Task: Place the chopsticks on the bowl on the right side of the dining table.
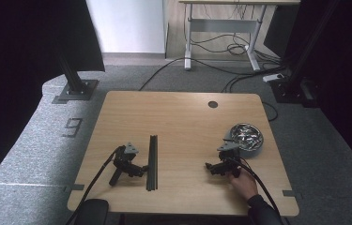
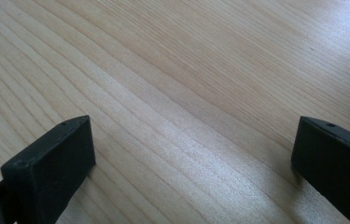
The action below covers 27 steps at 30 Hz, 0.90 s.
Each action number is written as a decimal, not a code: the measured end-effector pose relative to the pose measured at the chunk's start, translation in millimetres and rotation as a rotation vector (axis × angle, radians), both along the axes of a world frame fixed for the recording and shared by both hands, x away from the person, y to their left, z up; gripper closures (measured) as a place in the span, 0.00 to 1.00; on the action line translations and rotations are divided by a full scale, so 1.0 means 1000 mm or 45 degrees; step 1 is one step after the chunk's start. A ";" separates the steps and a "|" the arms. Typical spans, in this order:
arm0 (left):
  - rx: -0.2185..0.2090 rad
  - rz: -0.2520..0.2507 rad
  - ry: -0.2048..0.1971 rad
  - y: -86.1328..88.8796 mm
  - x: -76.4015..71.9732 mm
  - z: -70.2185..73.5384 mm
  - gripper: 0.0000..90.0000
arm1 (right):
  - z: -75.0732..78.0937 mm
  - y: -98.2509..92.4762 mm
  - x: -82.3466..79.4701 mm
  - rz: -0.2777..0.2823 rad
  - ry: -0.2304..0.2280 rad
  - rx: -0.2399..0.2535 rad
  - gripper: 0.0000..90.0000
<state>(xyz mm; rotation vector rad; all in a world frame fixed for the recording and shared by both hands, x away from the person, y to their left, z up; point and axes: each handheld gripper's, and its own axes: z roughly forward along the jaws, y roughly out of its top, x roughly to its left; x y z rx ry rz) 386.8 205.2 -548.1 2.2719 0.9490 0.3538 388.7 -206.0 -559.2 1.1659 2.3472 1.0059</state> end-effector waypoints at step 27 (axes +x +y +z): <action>0.000 -0.001 0.000 0.000 0.000 0.000 0.00 | 0.000 0.001 0.001 0.016 0.002 0.000 0.00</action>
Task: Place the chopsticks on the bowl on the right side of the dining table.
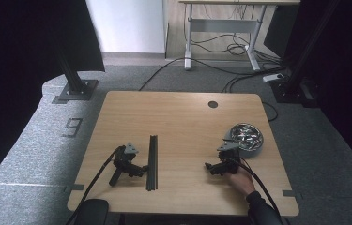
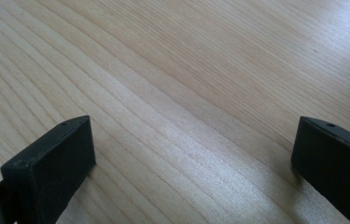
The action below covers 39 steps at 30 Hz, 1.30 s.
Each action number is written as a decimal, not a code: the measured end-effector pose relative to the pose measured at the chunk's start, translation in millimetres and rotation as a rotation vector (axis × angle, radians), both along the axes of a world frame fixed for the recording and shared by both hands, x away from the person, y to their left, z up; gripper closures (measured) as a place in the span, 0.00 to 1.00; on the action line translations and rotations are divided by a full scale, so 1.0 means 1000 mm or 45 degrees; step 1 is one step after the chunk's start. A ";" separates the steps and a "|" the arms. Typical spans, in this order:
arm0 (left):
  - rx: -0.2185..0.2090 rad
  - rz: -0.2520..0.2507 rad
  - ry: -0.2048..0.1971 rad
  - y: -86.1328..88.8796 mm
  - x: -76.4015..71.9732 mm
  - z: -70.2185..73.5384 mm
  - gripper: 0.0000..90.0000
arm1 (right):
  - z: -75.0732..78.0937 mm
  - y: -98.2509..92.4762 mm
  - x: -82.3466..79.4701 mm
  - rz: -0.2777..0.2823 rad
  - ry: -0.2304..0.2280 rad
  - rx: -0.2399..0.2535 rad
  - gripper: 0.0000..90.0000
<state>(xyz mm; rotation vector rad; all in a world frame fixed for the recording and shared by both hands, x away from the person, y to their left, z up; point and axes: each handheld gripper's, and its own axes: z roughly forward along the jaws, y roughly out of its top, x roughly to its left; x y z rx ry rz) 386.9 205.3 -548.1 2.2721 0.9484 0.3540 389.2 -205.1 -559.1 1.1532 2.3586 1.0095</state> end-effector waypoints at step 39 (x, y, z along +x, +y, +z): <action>-0.001 0.001 0.000 0.000 0.000 0.000 0.00 | 0.030 0.048 0.004 0.209 0.033 -0.081 0.00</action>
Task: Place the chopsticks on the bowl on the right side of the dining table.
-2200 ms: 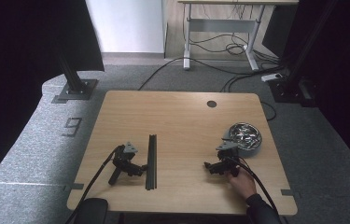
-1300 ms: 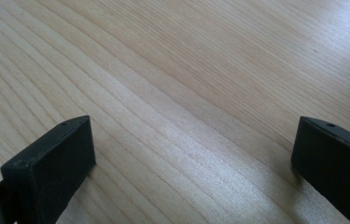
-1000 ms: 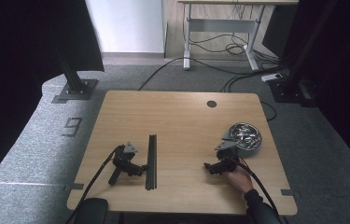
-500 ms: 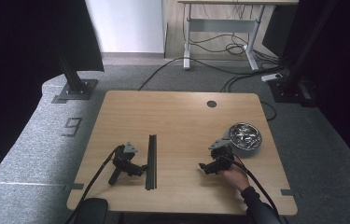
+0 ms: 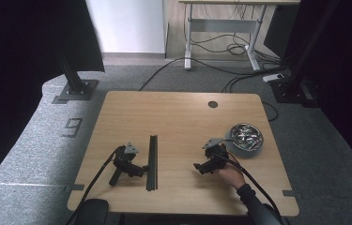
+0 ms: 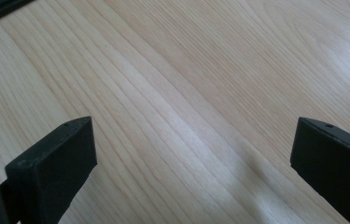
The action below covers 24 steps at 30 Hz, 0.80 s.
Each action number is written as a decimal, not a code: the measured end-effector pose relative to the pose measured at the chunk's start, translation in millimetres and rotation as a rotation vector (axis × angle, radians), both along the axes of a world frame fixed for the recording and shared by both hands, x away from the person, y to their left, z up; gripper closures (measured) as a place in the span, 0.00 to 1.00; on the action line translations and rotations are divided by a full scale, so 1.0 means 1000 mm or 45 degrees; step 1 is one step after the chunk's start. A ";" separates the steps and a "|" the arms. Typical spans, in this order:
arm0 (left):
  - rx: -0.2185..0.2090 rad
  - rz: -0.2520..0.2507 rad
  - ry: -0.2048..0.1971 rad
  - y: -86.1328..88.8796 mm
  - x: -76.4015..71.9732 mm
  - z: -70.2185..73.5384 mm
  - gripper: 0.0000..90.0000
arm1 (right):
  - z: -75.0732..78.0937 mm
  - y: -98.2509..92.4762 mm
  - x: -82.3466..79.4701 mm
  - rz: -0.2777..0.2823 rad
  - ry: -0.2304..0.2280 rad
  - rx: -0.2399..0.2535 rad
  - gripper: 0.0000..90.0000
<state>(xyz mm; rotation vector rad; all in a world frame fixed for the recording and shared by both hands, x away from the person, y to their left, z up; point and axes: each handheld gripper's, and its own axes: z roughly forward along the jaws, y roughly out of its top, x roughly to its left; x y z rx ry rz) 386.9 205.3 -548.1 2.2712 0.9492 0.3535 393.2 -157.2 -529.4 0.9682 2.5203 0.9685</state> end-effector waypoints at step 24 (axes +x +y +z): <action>0.000 -0.001 -0.001 0.000 0.000 0.000 0.00 | 0.008 0.044 0.013 0.088 0.014 -0.011 0.00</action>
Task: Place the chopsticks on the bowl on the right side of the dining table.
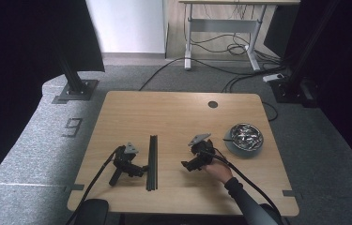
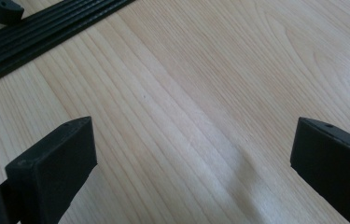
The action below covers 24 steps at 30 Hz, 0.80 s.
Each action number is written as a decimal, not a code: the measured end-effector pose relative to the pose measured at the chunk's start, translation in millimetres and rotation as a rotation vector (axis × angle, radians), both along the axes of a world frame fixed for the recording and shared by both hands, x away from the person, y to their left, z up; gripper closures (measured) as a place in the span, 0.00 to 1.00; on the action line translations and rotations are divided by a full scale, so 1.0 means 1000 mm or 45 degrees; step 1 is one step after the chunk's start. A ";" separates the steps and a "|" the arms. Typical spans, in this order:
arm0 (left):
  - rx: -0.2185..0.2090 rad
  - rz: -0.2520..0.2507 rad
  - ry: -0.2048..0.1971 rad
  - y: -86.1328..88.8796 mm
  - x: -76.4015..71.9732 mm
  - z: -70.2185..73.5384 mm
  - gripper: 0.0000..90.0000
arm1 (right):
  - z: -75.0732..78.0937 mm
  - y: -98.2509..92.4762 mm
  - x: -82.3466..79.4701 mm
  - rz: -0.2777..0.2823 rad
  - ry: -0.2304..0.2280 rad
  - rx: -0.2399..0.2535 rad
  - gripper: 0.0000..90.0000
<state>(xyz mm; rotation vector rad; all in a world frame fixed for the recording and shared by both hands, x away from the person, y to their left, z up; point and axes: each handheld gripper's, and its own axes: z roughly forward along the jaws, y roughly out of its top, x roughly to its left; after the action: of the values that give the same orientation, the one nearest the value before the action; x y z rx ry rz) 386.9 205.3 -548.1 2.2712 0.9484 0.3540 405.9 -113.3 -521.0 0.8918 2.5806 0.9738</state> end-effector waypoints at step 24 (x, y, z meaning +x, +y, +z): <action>0.000 0.000 -0.001 0.000 0.000 0.000 0.00 | 0.005 0.048 0.020 0.047 0.022 0.000 0.00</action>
<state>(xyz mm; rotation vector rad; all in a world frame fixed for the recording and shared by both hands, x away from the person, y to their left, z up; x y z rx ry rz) 387.0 205.3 -548.1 2.2710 0.9479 0.3548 425.8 -65.0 -516.1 0.8595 2.6203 0.9801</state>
